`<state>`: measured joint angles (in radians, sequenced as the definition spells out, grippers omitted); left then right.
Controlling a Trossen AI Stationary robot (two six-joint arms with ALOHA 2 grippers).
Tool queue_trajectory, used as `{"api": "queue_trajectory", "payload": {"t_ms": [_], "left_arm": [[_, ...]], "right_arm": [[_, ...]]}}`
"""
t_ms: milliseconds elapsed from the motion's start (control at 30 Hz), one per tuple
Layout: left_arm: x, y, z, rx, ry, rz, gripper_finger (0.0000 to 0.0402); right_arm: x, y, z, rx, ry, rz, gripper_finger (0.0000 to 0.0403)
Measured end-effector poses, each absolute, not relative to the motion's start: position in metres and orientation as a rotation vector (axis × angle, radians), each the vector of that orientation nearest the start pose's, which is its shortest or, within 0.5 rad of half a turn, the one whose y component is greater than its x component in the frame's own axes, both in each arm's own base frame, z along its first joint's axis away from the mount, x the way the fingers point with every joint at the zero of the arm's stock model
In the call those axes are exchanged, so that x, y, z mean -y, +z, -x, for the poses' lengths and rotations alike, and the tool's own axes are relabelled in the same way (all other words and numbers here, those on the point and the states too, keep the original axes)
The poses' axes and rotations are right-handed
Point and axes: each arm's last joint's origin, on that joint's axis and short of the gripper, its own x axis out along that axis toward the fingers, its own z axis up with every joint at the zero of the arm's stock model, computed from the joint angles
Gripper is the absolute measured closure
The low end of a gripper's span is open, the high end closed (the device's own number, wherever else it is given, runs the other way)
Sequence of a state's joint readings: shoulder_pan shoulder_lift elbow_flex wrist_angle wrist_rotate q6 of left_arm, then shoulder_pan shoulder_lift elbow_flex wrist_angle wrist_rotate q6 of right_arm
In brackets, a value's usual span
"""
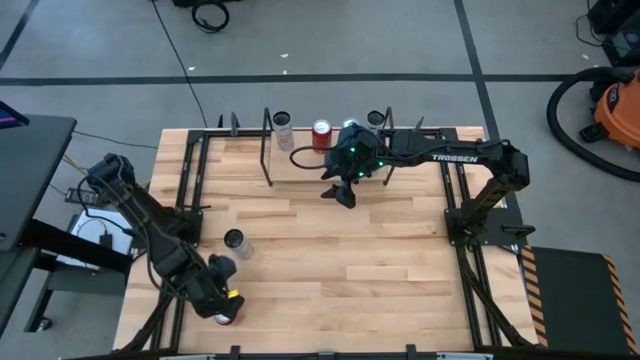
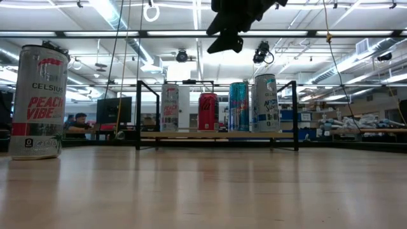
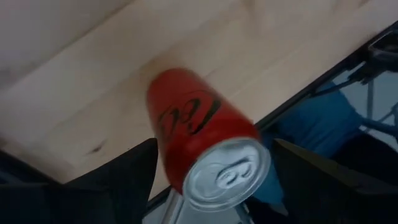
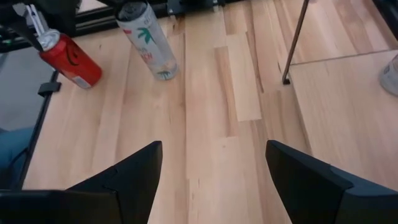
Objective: Place canned beverage on shelf
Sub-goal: Put the red soda can on the shelf aligned with other red soda can
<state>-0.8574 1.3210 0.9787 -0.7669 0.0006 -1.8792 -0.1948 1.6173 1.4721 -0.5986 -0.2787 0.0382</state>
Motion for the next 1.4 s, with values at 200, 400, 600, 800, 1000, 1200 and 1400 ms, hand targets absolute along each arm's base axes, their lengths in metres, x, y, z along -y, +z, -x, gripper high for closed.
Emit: {"api": "queue_trajectory", "payload": {"t_ms": [200, 400, 600, 800, 1000, 1200, 1400], "left_arm": [[0.189, 0.246, -0.160, -1.325, 0.414, 1.116, 0.0088], [0.191, 0.244, -0.161, -1.330, 0.426, 1.108, 0.0088], [0.191, 0.231, -0.169, -1.340, 0.465, 1.065, 0.0088], [0.187, 0.223, -0.179, -1.334, 0.512, 1.064, 0.0088], [0.184, 0.224, -0.183, -1.331, 0.498, 1.063, 0.0088], [0.176, 0.226, -0.190, -1.313, 0.484, 1.058, 0.0088], [0.170, 0.232, -0.193, -1.298, 0.429, 1.031, 0.0088]], "right_arm": [[0.063, 0.326, -0.350, -0.707, 0.061, -0.209, 0.0108], [0.063, 0.328, -0.351, -0.684, 0.062, -0.203, 0.0108], [0.063, 0.328, -0.351, -0.679, 0.062, -0.202, 0.0108], [0.063, 0.328, -0.351, -0.679, 0.063, -0.200, 0.0108], [0.063, 0.328, -0.351, -0.678, 0.065, -0.194, 0.0108], [0.063, 0.329, -0.351, -0.678, 0.067, -0.188, 0.0108], [0.063, 0.329, -0.351, -0.677, 0.067, -0.188, 0.0108]]}}
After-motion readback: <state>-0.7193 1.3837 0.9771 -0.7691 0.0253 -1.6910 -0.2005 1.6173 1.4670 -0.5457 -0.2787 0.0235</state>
